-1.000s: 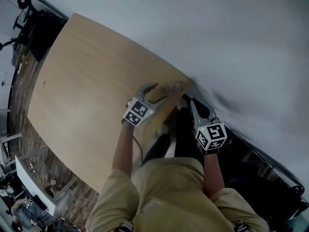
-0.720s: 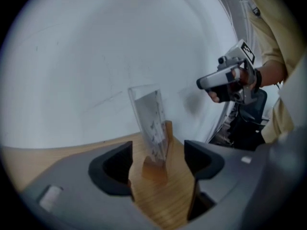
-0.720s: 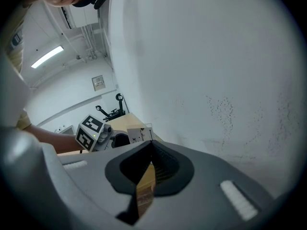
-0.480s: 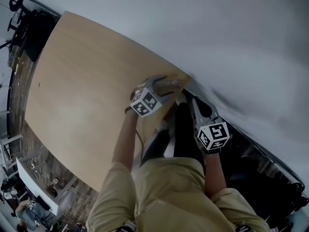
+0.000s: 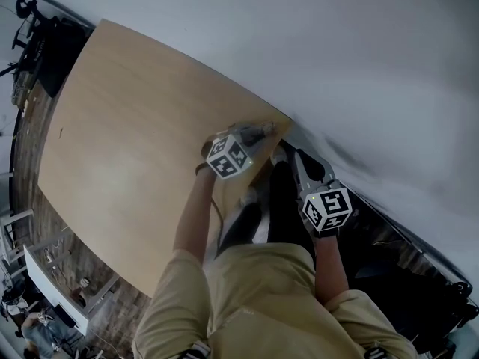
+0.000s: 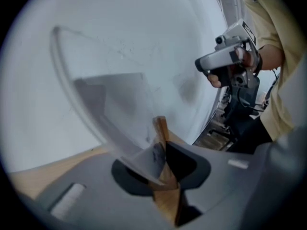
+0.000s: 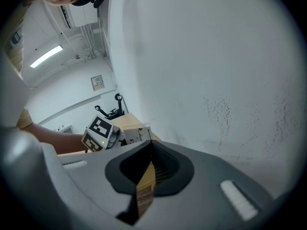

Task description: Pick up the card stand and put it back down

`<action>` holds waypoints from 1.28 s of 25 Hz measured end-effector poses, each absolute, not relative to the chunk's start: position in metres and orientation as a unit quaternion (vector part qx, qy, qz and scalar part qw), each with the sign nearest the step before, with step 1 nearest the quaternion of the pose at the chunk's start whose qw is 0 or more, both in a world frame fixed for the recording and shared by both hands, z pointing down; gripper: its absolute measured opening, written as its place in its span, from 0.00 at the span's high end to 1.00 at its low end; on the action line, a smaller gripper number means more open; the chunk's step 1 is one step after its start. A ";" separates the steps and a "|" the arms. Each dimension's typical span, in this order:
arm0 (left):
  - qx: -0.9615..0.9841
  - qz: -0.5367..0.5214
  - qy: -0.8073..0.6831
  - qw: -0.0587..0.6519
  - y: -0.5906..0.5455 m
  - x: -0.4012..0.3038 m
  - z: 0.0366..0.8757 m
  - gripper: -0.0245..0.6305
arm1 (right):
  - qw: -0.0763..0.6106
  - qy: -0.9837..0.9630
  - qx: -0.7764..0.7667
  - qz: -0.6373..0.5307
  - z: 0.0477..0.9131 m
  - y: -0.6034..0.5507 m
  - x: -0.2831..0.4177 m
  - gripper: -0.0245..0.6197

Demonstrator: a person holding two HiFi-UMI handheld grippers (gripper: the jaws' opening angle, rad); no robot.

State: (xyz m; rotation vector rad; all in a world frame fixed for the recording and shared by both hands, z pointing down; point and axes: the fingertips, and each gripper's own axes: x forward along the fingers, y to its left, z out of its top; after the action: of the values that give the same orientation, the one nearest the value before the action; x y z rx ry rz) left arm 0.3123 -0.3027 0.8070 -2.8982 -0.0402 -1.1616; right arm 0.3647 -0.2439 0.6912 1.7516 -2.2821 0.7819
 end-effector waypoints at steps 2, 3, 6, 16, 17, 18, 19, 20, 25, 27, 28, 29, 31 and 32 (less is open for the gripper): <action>-0.926 -0.377 -0.010 0.009 -0.300 0.309 0.803 0.84 | 0.078 -0.764 0.586 0.258 0.685 -0.247 0.363 0.95; -0.926 -0.376 -0.009 0.008 -0.298 0.307 0.800 0.84 | 0.076 -0.765 0.586 0.256 0.681 -0.248 0.362 0.95; -0.931 -0.364 0.002 0.000 -0.293 0.302 0.783 0.85 | 0.071 -0.767 0.589 0.246 0.666 -0.253 0.357 0.96; -0.951 -0.289 0.095 -0.052 -0.295 0.261 0.668 0.85 | 0.056 -0.793 0.579 0.181 0.575 -0.267 0.315 0.96; -0.952 -0.280 0.108 -0.052 -0.297 0.255 0.655 0.85 | 0.055 -0.797 0.576 0.171 0.566 -0.270 0.310 0.95; -0.953 -0.271 0.122 -0.053 -0.299 0.250 0.643 0.85 | 0.051 -0.801 0.574 0.163 0.558 -0.272 0.306 0.96; -0.954 -0.262 0.136 -0.054 -0.301 0.244 0.631 0.85 | 0.047 -0.804 0.572 0.157 0.551 -0.274 0.302 0.95; -0.954 -0.255 0.151 -0.055 -0.303 0.238 0.619 0.85 | 0.042 -0.806 0.570 0.154 0.543 -0.277 0.298 0.95; -0.948 -0.223 0.221 -0.043 -0.301 0.193 0.544 0.85 | 0.019 -0.823 0.552 0.129 0.484 -0.280 0.267 0.95; -0.943 -0.209 0.256 -0.035 -0.303 0.172 0.519 0.85 | 0.015 -0.832 0.543 0.113 0.463 -0.284 0.253 0.95; -0.940 -0.202 0.274 -0.031 -0.305 0.161 0.508 0.85 | 0.012 -0.836 0.538 0.106 0.455 -0.287 0.245 0.95; -0.936 -0.194 0.292 -0.027 -0.306 0.150 0.496 0.85 | 0.009 -0.840 0.532 0.100 0.447 -0.289 0.237 0.95; -0.928 -0.174 0.329 -0.020 -0.305 0.126 0.470 0.85 | 0.007 -0.849 0.520 0.090 0.430 -0.290 0.219 0.95; -0.924 -0.163 0.347 -0.016 -0.304 0.113 0.455 0.85 | 0.006 -0.853 0.514 0.086 0.421 -0.290 0.209 0.95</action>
State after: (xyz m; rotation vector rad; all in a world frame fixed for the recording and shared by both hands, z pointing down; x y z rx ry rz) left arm 0.1134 -0.3035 0.4554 -2.9311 1.1001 -0.5182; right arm 0.2087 -0.2896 0.4212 1.6090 -2.6698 0.2696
